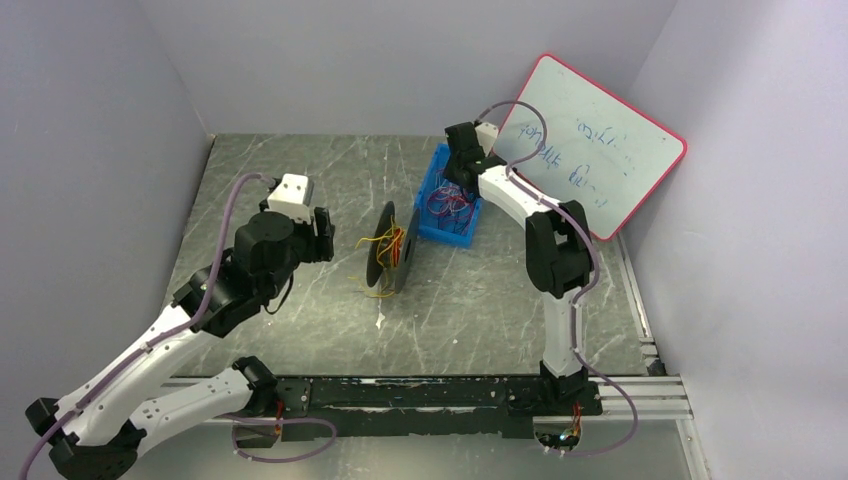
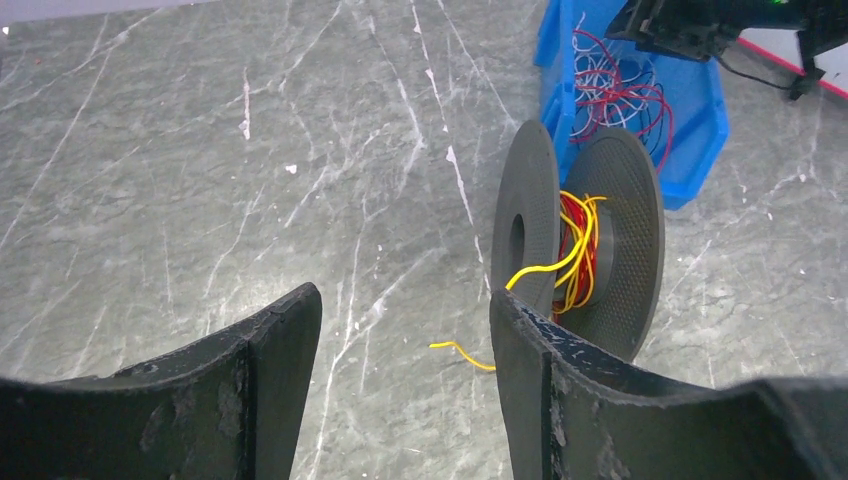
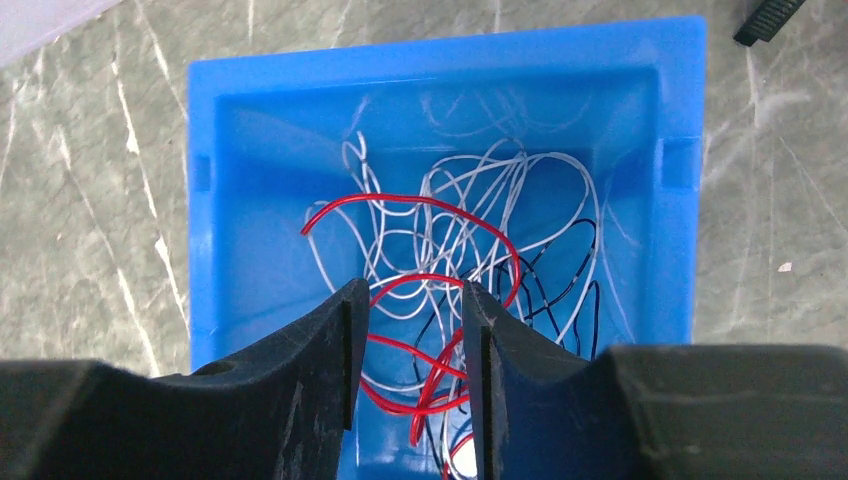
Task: Wrap the cables
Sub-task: Pick up the cable from the storage box.
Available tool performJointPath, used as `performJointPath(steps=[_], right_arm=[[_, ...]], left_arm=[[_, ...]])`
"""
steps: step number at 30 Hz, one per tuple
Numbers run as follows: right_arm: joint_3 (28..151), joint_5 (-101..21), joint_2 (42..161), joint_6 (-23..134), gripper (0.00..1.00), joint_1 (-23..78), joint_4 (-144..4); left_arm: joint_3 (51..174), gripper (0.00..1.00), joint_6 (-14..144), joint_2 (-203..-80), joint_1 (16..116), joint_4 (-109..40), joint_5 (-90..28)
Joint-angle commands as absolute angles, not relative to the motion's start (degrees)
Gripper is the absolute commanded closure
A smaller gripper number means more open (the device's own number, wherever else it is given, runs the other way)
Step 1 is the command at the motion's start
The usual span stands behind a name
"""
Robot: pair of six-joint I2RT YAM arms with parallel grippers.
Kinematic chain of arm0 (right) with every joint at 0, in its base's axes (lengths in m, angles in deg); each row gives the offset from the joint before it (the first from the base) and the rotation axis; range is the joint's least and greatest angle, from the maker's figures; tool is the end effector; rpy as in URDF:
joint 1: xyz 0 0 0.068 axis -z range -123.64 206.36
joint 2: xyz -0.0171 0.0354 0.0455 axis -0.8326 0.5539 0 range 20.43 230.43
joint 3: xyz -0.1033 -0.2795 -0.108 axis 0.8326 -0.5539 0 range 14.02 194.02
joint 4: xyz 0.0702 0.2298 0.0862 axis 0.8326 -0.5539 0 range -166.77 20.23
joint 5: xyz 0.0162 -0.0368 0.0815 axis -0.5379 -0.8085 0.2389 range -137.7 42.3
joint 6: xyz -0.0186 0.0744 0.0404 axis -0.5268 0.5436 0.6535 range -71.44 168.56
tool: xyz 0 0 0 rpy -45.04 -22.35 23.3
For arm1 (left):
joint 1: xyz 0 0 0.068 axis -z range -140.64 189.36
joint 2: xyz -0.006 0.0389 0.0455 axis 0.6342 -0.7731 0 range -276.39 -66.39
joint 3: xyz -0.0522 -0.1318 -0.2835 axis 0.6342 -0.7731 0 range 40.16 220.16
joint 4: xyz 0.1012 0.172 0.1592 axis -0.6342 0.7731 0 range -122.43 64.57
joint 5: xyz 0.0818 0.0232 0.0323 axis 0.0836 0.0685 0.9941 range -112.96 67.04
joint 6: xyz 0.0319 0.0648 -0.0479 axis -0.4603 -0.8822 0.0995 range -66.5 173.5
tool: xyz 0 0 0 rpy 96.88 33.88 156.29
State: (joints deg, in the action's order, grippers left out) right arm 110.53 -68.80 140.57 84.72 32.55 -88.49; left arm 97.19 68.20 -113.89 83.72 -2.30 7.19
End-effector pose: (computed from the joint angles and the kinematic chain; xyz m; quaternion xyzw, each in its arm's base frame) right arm 0.4917 0.1869 0.2424 0.1702 0.8862 0.0534 0.4276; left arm 0.1466 -0.0896 0.3910 0.0600 0.8053 -0.0848 0.5837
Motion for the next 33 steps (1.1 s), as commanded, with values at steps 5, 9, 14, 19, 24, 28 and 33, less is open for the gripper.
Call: performJointPath(steps=[5, 9, 14, 19, 24, 28, 33], right_arm=[[112.82, -75.61, 142.93, 94.67, 0.58, 33.06, -88.37], [113.49, -77.08, 144.04, 97.74, 0.59, 33.07, -87.96], [115.32, -78.8, 146.11, 101.12, 0.6, 33.13, -88.75], [115.8, -79.91, 147.73, 103.3, 0.63, 33.2, -88.85], [115.82, -81.88, 148.89, 105.07, 0.63, 33.41, -88.98], [115.92, -82.6, 149.72, 106.24, 0.63, 33.9, -88.59], [115.95, -81.37, 150.61, 107.62, 0.64, 34.62, -87.84]], left_arm=[[95.44, 0.33, 68.61, -111.82, 81.2, -5.35, 1.89], [94.84, 0.32, 68.64, -111.01, 80.53, -5.53, 1.31], [94.78, 0.32, 68.66, -110.14, 80.35, -5.62, 1.21], [94.41, 0.32, 68.64, -109.55, 80.15, -5.78, 1.19], [94.41, 0.31, 68.68, -109.29, 80.14, -5.71, 1.29], [94.3, 0.31, 68.66, -109.19, 80.07, -5.84, 1.33], [94.3, 0.31, 68.83, -109.17, 80.02, -5.8, 1.14]])
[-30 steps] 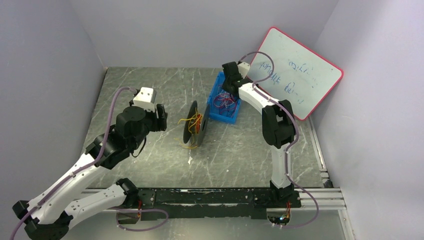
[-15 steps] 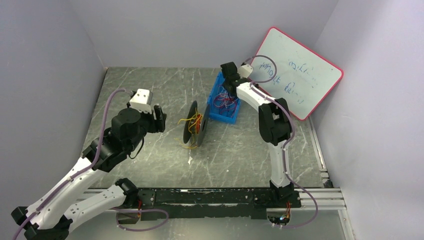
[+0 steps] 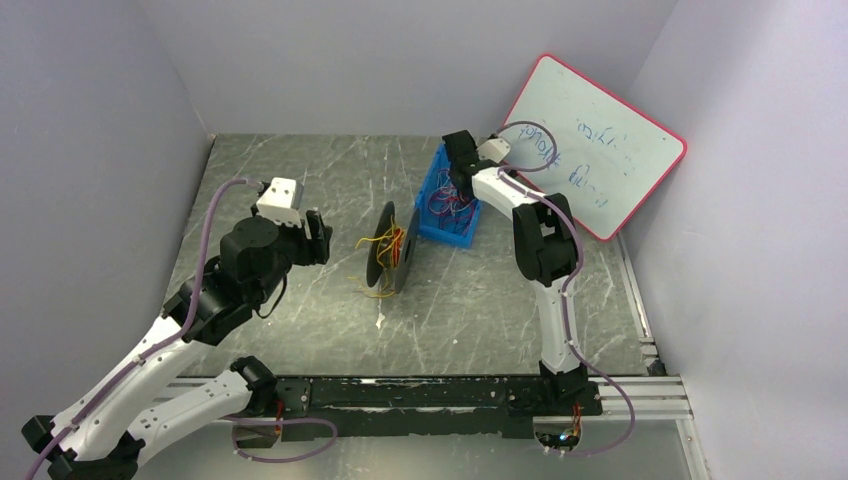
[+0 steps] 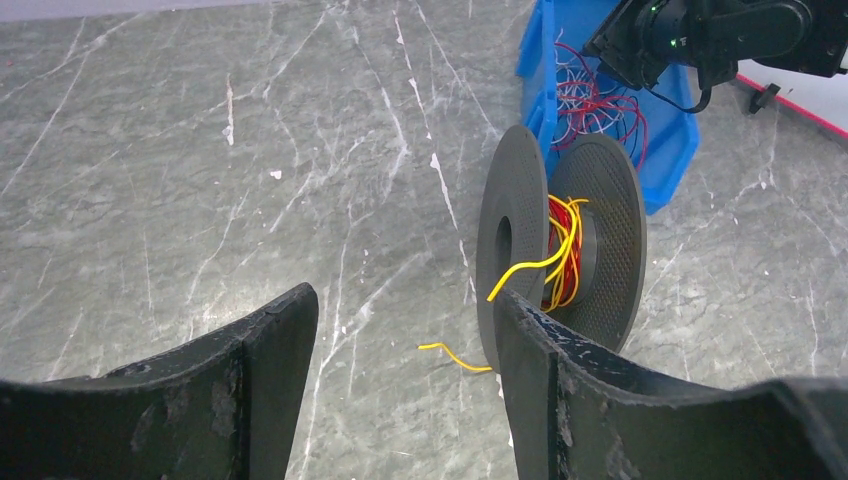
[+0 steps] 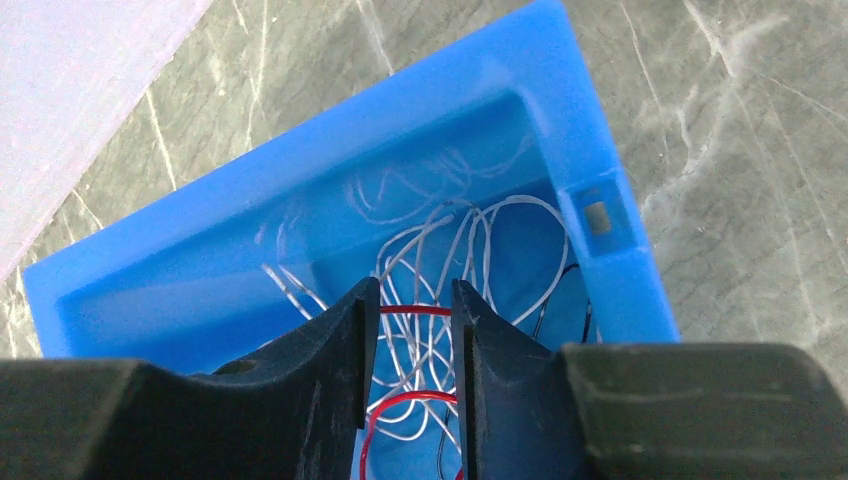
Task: Wrap the cables
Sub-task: Pick up the cable from the storage box.
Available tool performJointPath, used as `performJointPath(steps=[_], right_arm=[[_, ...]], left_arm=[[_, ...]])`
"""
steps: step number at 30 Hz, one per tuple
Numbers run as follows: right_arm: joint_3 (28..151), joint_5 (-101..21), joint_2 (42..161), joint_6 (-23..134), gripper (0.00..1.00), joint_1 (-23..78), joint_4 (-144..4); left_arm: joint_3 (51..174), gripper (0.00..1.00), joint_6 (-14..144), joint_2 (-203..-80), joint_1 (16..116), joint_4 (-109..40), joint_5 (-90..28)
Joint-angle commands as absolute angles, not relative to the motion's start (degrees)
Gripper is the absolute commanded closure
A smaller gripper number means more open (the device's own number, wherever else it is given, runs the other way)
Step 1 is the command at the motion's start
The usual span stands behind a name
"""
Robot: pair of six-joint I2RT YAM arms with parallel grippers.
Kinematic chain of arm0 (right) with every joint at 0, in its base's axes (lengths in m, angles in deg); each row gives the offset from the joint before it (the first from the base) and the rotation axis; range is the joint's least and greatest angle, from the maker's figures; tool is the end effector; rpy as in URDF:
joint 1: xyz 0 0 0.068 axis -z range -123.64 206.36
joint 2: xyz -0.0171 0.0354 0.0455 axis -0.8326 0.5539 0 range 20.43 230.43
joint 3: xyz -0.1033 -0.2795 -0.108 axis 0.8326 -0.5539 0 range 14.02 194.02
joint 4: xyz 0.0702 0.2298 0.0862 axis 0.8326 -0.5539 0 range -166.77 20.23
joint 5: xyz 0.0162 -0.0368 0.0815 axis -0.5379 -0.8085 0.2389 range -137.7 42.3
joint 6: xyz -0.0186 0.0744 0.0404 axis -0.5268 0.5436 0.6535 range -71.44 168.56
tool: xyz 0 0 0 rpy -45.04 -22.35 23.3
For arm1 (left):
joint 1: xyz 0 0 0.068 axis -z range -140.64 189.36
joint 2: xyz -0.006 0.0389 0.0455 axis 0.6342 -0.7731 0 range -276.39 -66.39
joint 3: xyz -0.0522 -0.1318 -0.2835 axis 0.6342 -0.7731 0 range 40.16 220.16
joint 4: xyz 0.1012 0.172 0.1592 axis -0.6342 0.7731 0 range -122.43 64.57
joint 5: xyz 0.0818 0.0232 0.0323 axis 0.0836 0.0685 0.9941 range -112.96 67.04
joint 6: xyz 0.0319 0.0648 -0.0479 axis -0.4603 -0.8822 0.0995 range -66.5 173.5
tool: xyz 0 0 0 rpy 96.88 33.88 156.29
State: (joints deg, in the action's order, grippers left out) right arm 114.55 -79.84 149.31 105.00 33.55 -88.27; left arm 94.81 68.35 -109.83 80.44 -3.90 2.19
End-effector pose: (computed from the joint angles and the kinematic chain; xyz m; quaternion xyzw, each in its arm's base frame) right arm 0.5204 0.1747 0.1926 0.3559 0.8260 0.0271 0.4363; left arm 0.1378 -0.0770 0.3888 0.0527 0.7949 -0.1163 0.5931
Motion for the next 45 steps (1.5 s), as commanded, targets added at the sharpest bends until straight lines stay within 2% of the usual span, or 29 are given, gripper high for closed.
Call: performJointPath(steps=[1, 6, 15, 37, 45], right_arm=[[115.89, -81.22, 150.73, 107.84, 0.65, 34.73, -87.64], [115.48, -81.79, 150.32, 108.41, 0.7, 34.89, -86.7], [112.9, -82.01, 147.93, 107.14, 1.0, 35.0, -82.24], [105.83, -84.19, 137.91, 102.8, 1.0, 34.06, -72.5], [104.73, -87.52, 131.05, 96.38, 1.0, 31.79, -68.37]], left_arm=[[94.26, 0.31, 68.81, -109.12, 80.05, -5.8, 1.12], [94.05, 0.3, 68.75, -108.85, 80.03, -5.93, 1.15], [93.82, 0.3, 68.79, -108.3, 79.99, -5.97, 1.39], [93.6, 0.29, 68.71, -107.98, 79.98, -5.98, 1.92], [93.6, 0.29, 68.71, -108.04, 80.03, -5.98, 1.89]])
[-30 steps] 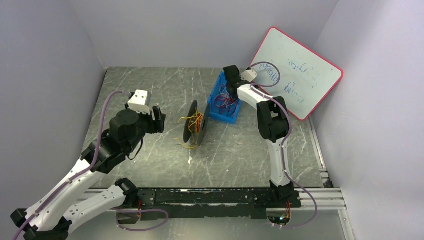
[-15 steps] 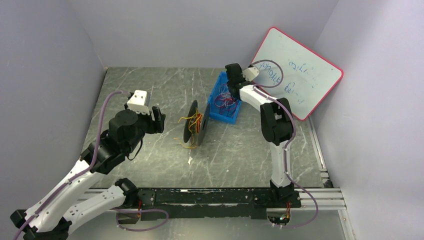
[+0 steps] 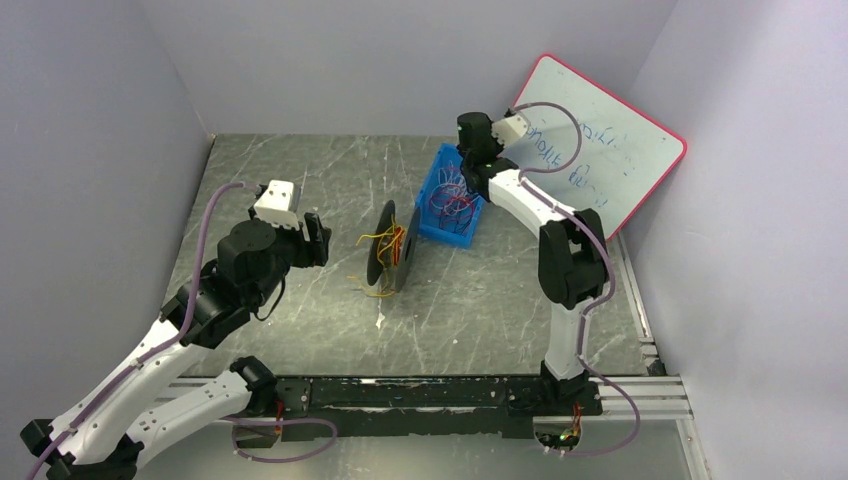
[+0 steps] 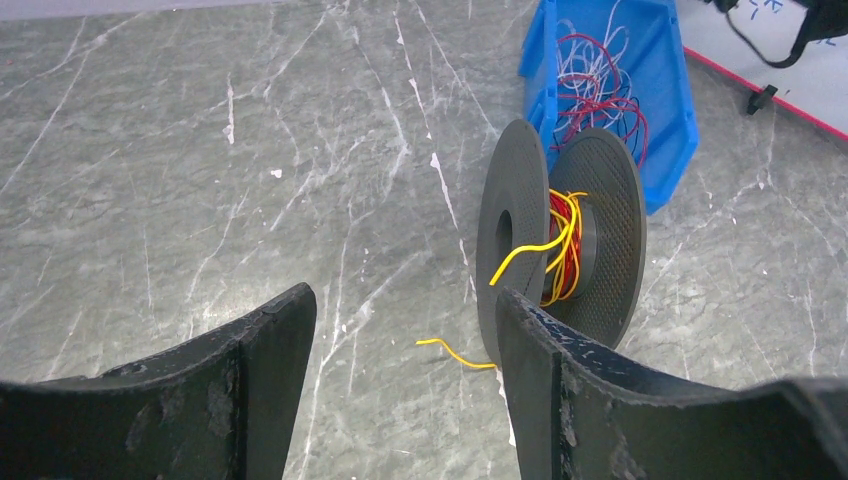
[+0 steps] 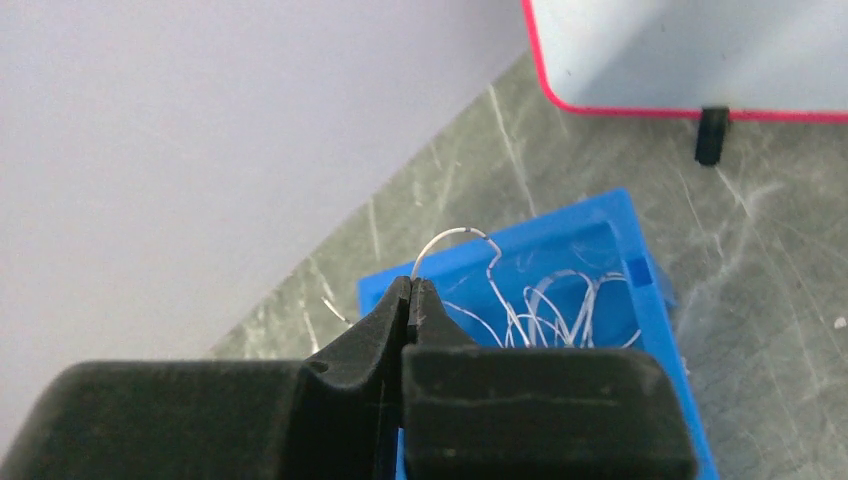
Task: Wrap the cables
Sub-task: Pick up the cable from the storage box.
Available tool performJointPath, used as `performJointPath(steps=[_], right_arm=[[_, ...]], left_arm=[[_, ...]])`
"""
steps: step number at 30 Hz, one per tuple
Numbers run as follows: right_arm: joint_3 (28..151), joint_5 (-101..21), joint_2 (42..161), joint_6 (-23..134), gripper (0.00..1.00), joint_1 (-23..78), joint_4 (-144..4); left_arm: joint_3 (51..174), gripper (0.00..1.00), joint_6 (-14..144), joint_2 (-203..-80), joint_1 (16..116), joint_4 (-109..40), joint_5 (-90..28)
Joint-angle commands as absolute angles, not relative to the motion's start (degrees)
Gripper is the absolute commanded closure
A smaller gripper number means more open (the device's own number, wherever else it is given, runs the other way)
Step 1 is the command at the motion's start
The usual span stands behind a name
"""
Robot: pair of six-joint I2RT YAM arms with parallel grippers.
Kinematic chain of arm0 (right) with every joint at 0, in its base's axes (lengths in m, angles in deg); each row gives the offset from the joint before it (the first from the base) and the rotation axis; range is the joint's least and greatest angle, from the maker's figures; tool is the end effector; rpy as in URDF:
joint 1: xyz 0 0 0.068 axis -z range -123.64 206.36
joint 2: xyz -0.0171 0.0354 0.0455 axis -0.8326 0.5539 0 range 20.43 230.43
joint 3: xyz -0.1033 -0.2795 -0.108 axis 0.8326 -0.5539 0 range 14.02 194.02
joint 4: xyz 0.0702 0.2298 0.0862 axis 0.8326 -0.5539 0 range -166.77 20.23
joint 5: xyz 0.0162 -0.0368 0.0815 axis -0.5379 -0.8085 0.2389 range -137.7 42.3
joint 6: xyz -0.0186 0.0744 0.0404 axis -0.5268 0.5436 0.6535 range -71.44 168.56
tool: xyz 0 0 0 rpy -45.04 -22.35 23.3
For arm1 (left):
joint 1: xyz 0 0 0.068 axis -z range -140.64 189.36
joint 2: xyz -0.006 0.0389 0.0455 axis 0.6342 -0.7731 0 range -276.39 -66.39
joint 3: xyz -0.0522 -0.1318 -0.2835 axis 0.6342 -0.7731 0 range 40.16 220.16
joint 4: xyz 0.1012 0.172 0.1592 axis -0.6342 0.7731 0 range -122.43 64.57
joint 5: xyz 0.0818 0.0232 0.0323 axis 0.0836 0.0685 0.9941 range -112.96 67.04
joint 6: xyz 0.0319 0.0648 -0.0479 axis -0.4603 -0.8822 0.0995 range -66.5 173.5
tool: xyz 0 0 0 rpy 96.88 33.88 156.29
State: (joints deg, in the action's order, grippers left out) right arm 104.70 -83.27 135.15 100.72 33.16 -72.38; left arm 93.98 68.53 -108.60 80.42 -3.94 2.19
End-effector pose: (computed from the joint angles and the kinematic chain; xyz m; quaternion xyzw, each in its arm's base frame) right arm 0.4894 0.1613 0.2910 0.3579 0.7446 0.0999 0.5545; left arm 0.1341 -0.0737 0.3865 0.0502 0.7930 -0.1190 0.5954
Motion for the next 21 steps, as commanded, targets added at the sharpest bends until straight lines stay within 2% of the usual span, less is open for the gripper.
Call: performJointPath(steps=[1, 21], right_arm=[[104.78, -88.23, 130.29, 95.25, 1.0, 31.31, -67.92], [107.15, -96.1, 116.13, 74.38, 1.0, 21.89, -55.72]], left_arm=[[93.6, 0.29, 68.66, -107.98, 80.01, -6.03, 1.93], [93.58, 0.29, 68.8, -108.13, 79.93, -5.76, 3.0]])
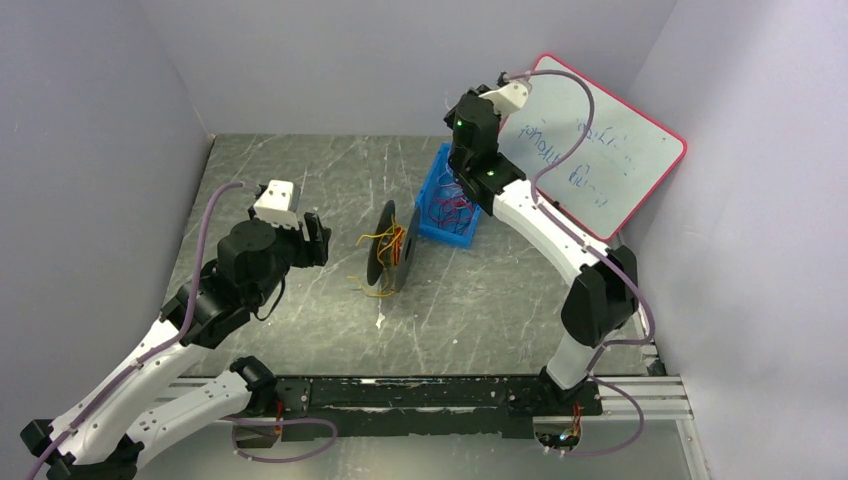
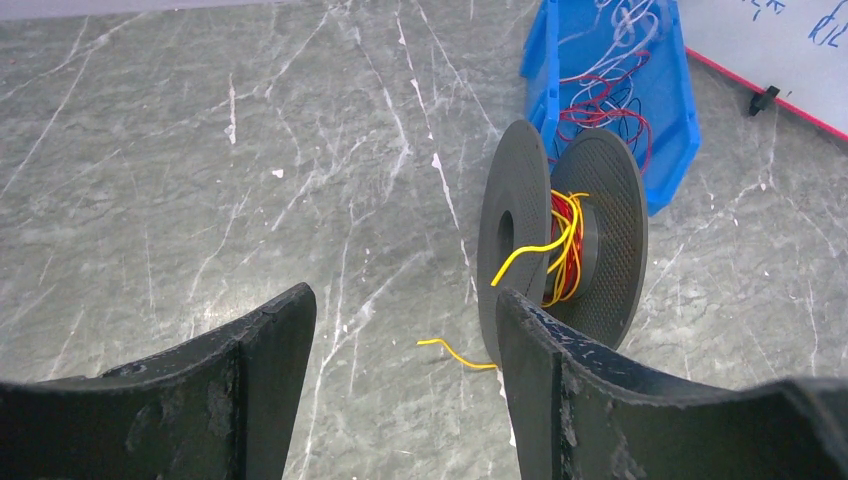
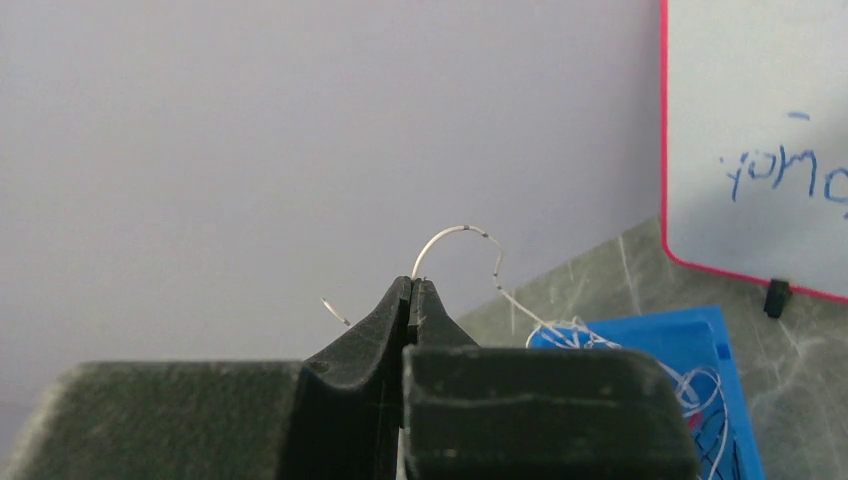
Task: Wrap the cables
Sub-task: Pick up the cable from the storage box.
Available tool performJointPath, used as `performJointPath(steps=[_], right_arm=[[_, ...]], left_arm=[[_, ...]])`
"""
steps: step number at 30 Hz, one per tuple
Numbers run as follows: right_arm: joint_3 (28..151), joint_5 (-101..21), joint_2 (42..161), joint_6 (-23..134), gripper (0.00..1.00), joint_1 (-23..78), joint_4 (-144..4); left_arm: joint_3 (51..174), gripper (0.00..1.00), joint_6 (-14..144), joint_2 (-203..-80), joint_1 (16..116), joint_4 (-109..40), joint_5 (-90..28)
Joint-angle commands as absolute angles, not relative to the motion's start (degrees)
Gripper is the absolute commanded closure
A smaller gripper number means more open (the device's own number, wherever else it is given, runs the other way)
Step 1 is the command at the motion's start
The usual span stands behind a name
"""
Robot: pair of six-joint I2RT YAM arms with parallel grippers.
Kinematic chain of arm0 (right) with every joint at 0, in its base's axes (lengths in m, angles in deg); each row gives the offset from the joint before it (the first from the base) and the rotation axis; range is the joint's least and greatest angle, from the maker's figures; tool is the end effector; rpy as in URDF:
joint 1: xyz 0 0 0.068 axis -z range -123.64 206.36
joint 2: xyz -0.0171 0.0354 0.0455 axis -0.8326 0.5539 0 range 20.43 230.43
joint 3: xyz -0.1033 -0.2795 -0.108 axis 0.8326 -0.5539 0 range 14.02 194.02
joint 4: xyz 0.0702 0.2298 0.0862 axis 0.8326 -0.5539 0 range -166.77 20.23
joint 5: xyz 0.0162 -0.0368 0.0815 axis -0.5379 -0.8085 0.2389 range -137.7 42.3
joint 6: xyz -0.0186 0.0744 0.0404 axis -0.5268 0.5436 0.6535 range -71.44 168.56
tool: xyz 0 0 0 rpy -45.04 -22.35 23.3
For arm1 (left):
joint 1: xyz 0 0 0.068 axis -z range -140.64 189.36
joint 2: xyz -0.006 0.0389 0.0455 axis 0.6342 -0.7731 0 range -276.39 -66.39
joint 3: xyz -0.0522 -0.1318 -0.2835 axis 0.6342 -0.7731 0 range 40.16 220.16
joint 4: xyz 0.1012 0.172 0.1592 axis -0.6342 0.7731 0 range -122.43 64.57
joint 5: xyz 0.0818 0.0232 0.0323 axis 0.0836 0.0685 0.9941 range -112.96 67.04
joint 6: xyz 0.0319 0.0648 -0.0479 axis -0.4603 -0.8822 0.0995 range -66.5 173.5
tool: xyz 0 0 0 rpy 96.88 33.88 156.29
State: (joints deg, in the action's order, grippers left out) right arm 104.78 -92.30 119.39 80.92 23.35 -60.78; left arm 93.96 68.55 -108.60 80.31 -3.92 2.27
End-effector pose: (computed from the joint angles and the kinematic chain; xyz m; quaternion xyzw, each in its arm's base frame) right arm 0.3993 0.1953 0.4462 0.2664 0.6513 0.1315 0.6983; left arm 0.1343 -0.0734 0.3864 0.0490 0.7932 -0.1178 0.5954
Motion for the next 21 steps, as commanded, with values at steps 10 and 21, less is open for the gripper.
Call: performJointPath(steps=[10, 21], right_arm=[[112.1, -97.21, 111.61, 65.46, 1.0, 18.07, -51.89], [117.06, -98.03, 107.0, 56.39, 1.0, 12.5, -49.07]], left_arm=[[93.04, 0.29, 68.82, -107.39, 79.91, -5.74, 3.58], [93.18, 0.29, 68.85, -108.11, 79.76, -5.47, 4.09]])
